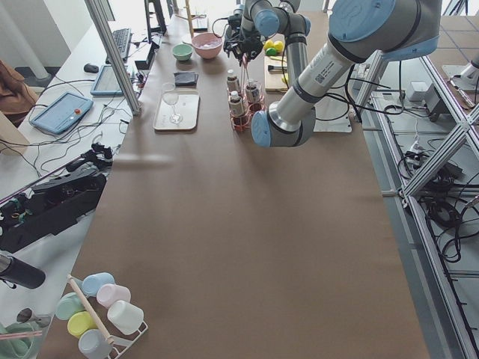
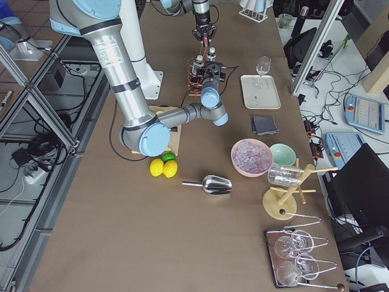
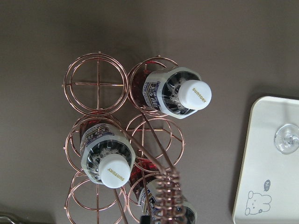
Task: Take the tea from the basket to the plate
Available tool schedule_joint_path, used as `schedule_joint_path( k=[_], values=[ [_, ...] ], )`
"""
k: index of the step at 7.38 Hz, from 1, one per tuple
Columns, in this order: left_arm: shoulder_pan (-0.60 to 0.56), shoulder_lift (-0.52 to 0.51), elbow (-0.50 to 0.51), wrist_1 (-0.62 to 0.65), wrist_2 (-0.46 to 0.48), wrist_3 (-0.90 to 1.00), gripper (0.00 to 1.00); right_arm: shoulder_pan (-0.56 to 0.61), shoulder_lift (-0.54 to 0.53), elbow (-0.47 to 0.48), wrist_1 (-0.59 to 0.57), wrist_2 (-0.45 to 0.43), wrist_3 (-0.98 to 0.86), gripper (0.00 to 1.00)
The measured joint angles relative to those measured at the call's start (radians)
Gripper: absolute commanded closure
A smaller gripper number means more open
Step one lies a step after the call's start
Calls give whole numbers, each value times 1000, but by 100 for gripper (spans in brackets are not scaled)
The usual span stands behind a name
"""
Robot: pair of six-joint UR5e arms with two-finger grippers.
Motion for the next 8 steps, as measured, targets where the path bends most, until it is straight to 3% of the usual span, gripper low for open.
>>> schedule_joint_path(
  k=[3, 8],
  values=[
    [-4, 1, -3, 1, -1, 0, 100, -17, 20, -1, -101, -18, -42, 1],
    [-8, 12, -10, 4, -4, 1, 100, -93, 71, -3, -208, -137, -61, 2]
  ],
)
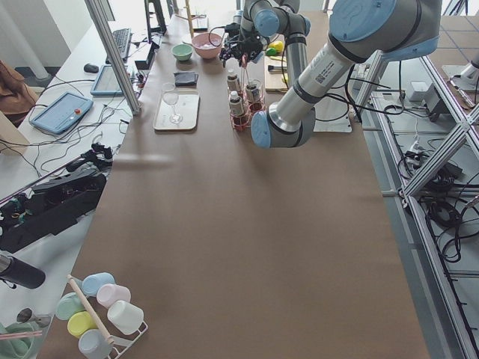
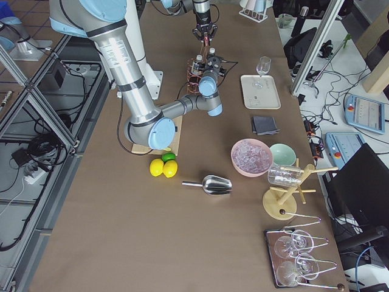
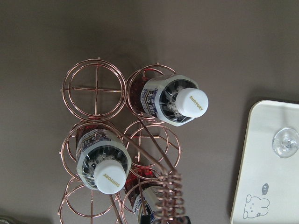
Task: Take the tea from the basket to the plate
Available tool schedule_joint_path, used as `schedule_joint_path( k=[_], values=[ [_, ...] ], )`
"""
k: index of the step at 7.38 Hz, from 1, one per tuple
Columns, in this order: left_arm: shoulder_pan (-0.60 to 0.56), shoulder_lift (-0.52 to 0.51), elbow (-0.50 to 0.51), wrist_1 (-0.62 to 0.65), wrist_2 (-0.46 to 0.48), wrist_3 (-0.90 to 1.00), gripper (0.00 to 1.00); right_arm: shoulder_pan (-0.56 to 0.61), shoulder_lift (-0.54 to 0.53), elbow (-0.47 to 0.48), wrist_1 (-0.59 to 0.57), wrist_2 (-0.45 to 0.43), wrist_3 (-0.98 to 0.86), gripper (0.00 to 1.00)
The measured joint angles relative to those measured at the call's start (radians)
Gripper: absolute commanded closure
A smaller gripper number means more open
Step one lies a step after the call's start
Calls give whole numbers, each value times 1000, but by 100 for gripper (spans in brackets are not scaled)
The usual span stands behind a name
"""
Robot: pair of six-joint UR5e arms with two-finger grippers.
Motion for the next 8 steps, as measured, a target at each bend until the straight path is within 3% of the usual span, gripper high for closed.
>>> schedule_joint_path(
  k=[3, 6, 8],
  values=[
    [-2, 2, 0, 1, 0, 0, 100, -19, 2, -8, -7, -22, -13, 9],
    [-6, 2, -1, 3, -1, 0, 100, -13, 1, -9, -23, -23, -30, 40],
    [-9, 2, -2, 3, -2, 0, 100, -3, 0, -7, -33, -22, -31, 47]
  ],
)
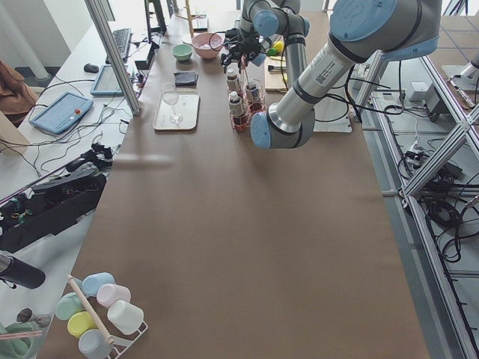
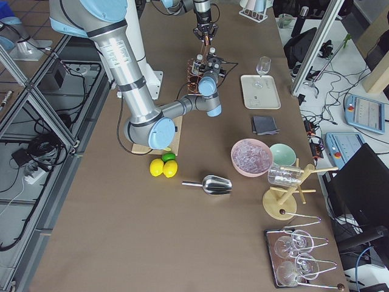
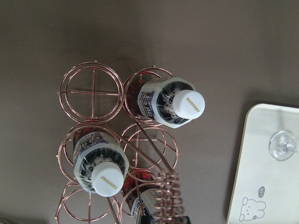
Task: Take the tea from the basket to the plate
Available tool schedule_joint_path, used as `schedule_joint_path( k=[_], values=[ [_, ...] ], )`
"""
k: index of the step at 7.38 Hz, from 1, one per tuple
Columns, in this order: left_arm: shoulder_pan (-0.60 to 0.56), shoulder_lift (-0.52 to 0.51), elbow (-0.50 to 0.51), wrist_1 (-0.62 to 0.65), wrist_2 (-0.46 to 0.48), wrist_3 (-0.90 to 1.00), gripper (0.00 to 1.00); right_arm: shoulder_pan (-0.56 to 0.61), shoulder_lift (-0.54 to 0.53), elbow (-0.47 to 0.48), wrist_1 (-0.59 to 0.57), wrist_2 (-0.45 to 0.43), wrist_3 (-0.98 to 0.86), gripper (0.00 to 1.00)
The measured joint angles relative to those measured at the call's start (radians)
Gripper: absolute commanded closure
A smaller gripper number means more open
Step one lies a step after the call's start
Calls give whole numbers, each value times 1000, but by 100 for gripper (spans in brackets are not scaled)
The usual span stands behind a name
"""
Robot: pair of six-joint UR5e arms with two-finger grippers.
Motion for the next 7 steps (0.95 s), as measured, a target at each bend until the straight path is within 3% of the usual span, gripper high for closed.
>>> schedule_joint_path(
  k=[4, 5, 6, 7],
  values=[
    [-1, 1, 1, 1, 0, 0, 100, -3, 2, 5, -15, 0, 1, 51],
    [-1, 1, 1, 1, 0, 0, 100, -3, 3, 8, -22, -1, 0, 65],
    [-1, 1, 1, 1, 0, 0, 100, -4, 4, 9, -26, -1, -2, 88],
    [-1, 1, 1, 2, -1, -2, 100, -3, 4, 9, -28, -1, -3, 100]
  ],
)
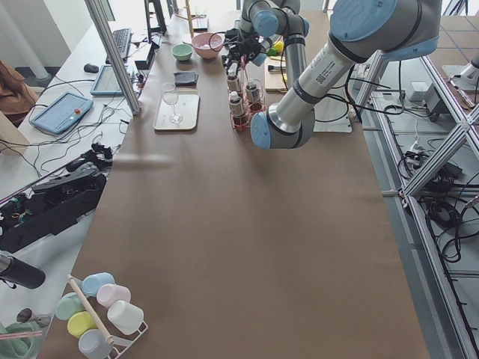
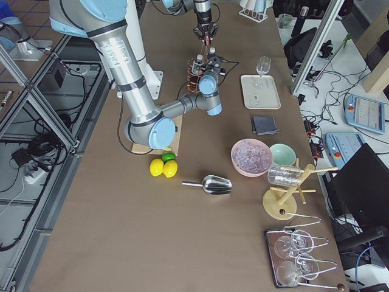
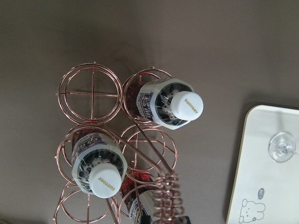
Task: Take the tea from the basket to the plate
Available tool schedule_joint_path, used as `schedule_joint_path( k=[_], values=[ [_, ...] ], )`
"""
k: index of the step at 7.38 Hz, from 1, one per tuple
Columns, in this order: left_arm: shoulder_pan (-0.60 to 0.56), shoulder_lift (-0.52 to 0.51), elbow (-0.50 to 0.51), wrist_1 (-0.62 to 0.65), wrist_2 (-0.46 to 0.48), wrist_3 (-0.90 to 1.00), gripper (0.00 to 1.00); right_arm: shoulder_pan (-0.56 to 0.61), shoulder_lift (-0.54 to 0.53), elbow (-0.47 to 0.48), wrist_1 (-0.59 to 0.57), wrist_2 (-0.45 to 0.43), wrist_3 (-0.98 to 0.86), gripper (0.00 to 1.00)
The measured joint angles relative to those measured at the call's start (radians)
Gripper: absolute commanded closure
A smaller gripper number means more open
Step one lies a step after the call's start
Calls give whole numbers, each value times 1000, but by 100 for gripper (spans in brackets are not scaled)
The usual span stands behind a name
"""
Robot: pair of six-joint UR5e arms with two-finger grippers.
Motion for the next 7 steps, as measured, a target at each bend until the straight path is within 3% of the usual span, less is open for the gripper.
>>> schedule_joint_path(
  k=[4, 7],
  values=[
    [1, -1, -1, 1, 1, -3, 100, 8, -11, 5, -1, 3, 10, 100],
    [3, -2, 0, 2, 0, -4, 100, 26, -16, 101, -93, 25, 11, 100]
  ],
)
